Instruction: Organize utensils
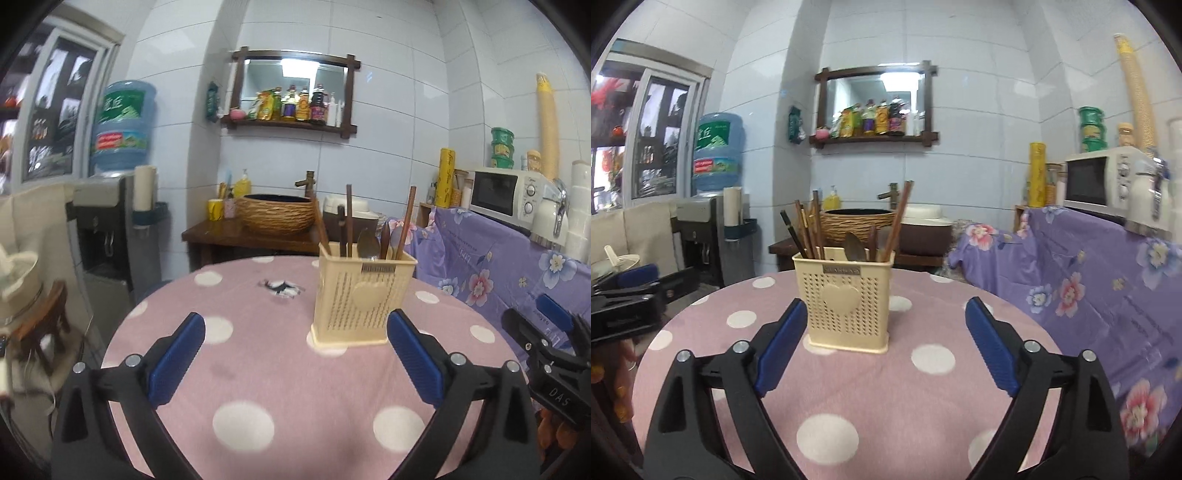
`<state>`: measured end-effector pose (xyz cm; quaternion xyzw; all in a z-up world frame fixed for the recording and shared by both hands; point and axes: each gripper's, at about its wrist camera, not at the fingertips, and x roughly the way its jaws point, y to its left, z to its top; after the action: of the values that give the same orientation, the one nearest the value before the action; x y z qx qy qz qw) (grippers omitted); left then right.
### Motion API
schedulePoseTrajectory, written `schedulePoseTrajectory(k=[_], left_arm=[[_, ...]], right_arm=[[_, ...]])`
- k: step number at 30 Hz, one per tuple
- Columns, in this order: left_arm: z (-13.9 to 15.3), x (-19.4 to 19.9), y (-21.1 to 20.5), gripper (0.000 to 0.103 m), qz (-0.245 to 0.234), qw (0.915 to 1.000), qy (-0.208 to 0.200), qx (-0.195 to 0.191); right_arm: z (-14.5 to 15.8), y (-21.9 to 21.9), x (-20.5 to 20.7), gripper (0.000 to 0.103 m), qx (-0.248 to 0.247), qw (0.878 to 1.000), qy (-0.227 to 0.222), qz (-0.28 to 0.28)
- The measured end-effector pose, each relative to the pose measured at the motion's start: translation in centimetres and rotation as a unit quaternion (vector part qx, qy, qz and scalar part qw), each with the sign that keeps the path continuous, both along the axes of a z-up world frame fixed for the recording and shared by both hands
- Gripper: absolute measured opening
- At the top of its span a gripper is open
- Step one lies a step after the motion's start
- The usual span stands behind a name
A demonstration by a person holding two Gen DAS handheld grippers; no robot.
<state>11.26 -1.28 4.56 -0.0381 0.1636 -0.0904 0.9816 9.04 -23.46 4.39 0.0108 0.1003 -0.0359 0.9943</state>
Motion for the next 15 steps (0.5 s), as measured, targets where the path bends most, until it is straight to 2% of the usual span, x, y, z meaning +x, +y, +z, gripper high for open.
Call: schedulePoseTrajectory(k=[3, 6, 8, 11, 15], left_arm=[[-1.1, -3.0, 0.4, 0.098, 0.01, 0.9999, -0.004, -0.01], [-1.4, -5.6, 0.3, 0.098, 0.024, 0.9993, -0.027, 0.006], [-1.6, -6.7, 0.4, 0.098, 0.026, 0.9991, -0.032, 0.0], [-2.0, -7.7, 1.1, 0.098, 0.028, 0.999, -0.034, -0.003], [-2.0, -9.1, 1.8, 0.098, 0.044, 0.9974, -0.056, -0.006]], right_arm=[[-1.4, 0.7, -3.7, 0.092, 0.0, 1.0, -0.008, -0.018], [-2.0, 2.0, -6.3, 0.093, -0.04, 0.999, -0.014, -0.019], [-2.1, 2.6, -8.0, 0.096, -0.049, 0.998, -0.021, -0.016], [-2.3, 2.8, -9.8, 0.097, -0.036, 0.999, -0.023, 0.004], [-2.5, 2.9, -10.6, 0.097, -0.042, 0.999, -0.016, 0.011]])
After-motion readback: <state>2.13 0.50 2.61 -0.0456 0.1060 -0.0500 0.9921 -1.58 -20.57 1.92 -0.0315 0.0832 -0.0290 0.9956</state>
